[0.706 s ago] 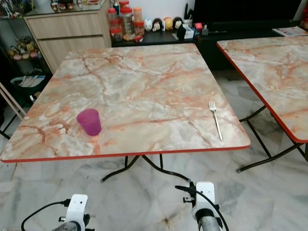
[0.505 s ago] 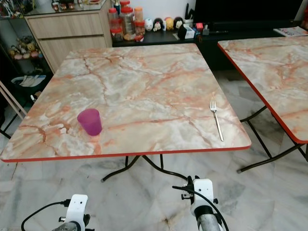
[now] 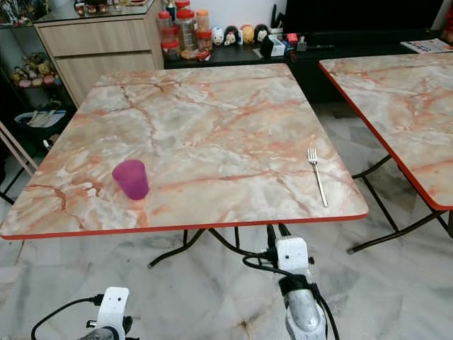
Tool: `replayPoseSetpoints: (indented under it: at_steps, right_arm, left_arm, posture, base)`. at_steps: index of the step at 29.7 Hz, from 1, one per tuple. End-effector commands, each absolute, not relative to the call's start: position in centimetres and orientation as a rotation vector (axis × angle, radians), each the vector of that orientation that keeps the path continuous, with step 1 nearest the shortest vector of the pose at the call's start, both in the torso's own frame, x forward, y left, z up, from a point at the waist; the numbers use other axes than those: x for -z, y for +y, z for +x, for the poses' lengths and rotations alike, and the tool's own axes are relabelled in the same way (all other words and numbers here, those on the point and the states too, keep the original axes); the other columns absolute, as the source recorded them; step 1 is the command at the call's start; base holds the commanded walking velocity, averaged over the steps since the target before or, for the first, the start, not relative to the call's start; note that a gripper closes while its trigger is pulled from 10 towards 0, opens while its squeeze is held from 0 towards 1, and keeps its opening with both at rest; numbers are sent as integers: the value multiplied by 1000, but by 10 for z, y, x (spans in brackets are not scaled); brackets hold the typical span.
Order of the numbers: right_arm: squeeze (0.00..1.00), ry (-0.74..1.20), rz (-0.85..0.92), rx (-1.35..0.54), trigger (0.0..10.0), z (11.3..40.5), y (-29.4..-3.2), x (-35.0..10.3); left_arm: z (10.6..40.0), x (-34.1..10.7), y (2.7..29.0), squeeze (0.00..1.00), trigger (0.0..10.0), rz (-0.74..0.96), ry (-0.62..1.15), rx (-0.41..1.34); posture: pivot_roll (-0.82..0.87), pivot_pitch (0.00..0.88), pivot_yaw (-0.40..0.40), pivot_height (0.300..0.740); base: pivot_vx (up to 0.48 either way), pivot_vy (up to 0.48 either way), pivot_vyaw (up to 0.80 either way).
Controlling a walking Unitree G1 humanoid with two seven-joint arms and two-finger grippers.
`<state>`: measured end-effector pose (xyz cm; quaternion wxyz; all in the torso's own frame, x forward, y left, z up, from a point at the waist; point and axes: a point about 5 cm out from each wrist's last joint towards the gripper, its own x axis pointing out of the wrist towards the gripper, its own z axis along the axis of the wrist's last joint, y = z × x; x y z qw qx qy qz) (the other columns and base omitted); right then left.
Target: Setting the table
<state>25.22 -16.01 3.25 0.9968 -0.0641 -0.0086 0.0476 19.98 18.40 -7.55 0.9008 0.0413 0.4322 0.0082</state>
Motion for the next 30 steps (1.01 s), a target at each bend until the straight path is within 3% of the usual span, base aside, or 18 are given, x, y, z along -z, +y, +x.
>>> replayPoseSetpoints:
  at_steps: [1, 7, 16, 30]
  right_arm:
    - [0, -44, -109, -67, 10000, 262, -161, -43]
    - [0, -46, -81, 9, 10000, 289, -169, -55]
    - [0, -42, -37, -13, 10000, 311, -155, -66]
    - [0, -25, -35, -26, 10000, 311, -149, -61]
  left_arm:
    - [202, 74, 186, 0, 10000, 83, 882, -31]
    - [207, 72, 184, 0, 10000, 91, 868, -20]
    - [209, 70, 186, 0, 10000, 91, 854, -37]
    - [208, 71, 184, 0, 10000, 105, 856, -25]
  posture:
    - [-85, 0, 47, 740]
    - [-85, 0, 50, 740]
    - [-73, 0, 37, 740]
    - [-80, 0, 37, 740]
  base:
    - [0, 0, 0]
    - [0, 0, 0]
    - [0, 0, 0]
    - [0, -248, 0]
